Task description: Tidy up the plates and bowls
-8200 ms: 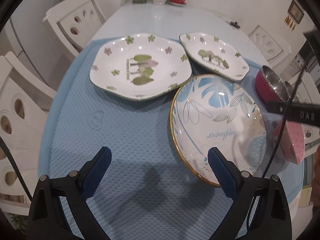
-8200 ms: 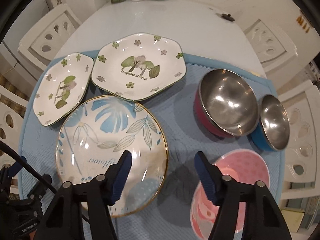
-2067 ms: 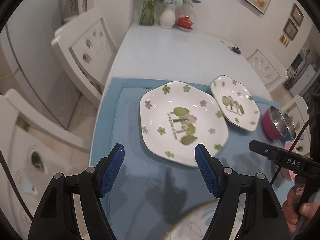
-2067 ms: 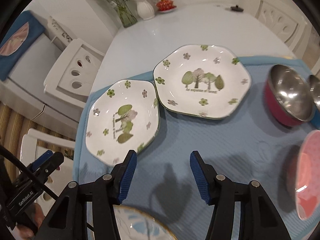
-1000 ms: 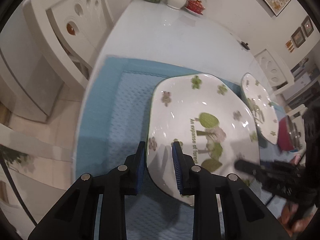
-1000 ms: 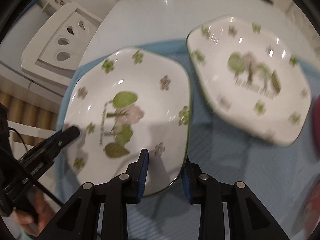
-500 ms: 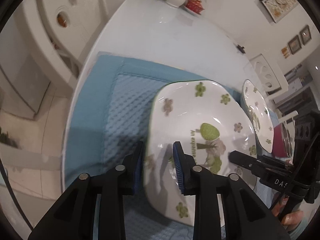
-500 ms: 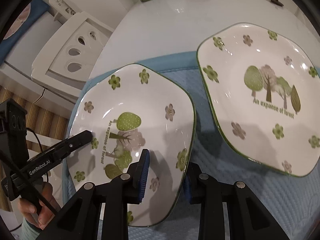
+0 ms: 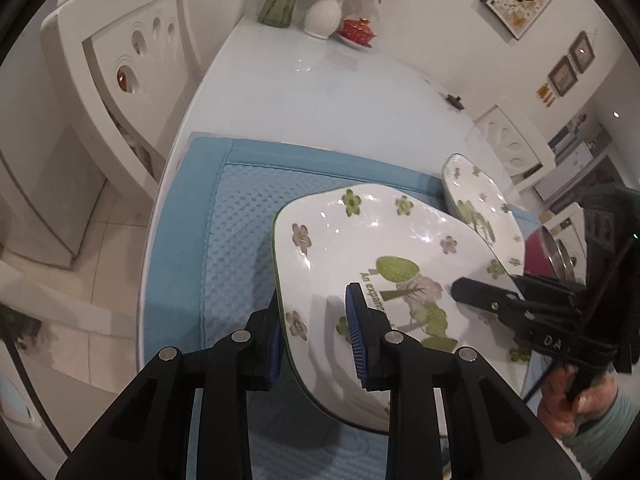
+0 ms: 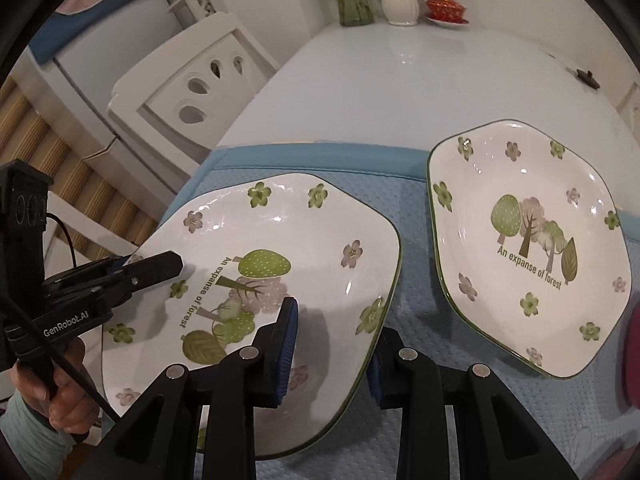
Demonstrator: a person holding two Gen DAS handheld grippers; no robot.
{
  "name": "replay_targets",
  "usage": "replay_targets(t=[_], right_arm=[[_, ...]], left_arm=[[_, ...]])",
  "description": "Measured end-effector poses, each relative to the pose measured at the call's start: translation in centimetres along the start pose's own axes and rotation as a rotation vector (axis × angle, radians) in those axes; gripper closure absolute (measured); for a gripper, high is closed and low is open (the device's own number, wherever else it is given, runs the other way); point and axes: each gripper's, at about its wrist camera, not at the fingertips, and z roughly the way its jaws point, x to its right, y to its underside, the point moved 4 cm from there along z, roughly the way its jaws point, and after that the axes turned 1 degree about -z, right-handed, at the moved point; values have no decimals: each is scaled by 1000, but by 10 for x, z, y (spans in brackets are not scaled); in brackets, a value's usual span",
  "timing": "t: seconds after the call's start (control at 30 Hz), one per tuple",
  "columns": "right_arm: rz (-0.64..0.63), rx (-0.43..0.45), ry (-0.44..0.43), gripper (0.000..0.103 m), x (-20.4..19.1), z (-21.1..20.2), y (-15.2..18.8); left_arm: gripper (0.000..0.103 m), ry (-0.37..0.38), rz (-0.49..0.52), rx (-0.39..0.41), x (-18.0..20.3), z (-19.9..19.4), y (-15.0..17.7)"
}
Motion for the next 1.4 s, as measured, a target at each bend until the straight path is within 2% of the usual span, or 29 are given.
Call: replay_targets(t=[0.3, 0.67, 0.87, 1.03, 1.4], right_arm=[[-48, 49, 7, 74, -8, -31, 8], [-69, 127, 41, 74, -30, -107, 40], [-58, 136, 37, 74, -40, -141, 79], [-52, 110, 12, 74, -46, -159, 126], [-34, -7, -22, 73, -43, -158, 227]], left_arm=[[79, 15, 66, 54, 19, -36, 7], [79, 39, 95, 138, 57, -105, 34], [79, 32, 90, 149, 75, -135, 69], [79, 21, 60, 131, 87, -149, 109], [79, -19, 27, 25, 100, -144, 204]])
